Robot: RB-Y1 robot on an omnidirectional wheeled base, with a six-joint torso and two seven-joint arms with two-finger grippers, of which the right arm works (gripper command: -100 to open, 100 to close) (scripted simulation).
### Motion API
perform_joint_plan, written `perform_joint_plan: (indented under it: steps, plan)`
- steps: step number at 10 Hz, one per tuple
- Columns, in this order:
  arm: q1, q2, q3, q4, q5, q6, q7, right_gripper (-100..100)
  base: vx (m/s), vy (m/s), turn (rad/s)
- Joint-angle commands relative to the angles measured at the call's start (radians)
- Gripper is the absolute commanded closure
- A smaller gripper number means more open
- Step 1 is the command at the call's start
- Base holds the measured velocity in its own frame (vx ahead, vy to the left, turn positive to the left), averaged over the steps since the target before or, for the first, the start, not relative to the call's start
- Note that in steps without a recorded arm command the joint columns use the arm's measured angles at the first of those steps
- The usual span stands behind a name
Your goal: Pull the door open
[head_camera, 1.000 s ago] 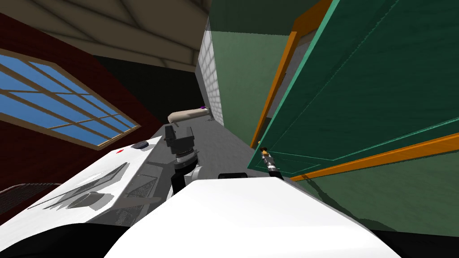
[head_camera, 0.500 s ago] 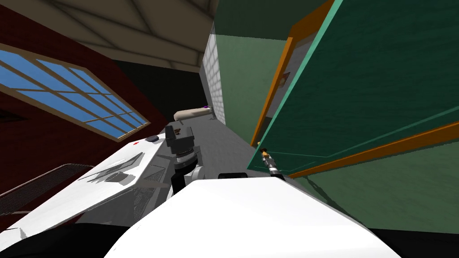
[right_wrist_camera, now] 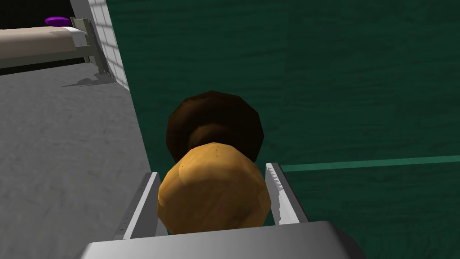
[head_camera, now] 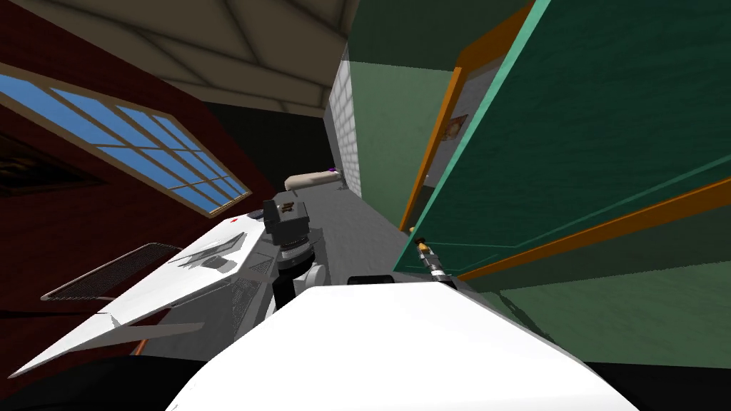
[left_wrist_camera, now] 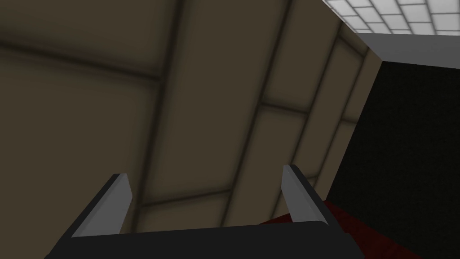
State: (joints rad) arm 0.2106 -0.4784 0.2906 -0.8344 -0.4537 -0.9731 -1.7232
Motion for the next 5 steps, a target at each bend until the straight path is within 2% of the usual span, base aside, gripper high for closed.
perform_joint_plan:
  steps: [1, 5]
  plan:
    - [0.008, -0.008, 0.013, 0.005, 0.007, -0.02, -0.014, 100, -0.196, -0.04, 0.102]
    - [0.028, -0.039, 0.044, 0.022, 0.025, -0.077, -0.054, 100, -0.204, -0.062, 0.125]
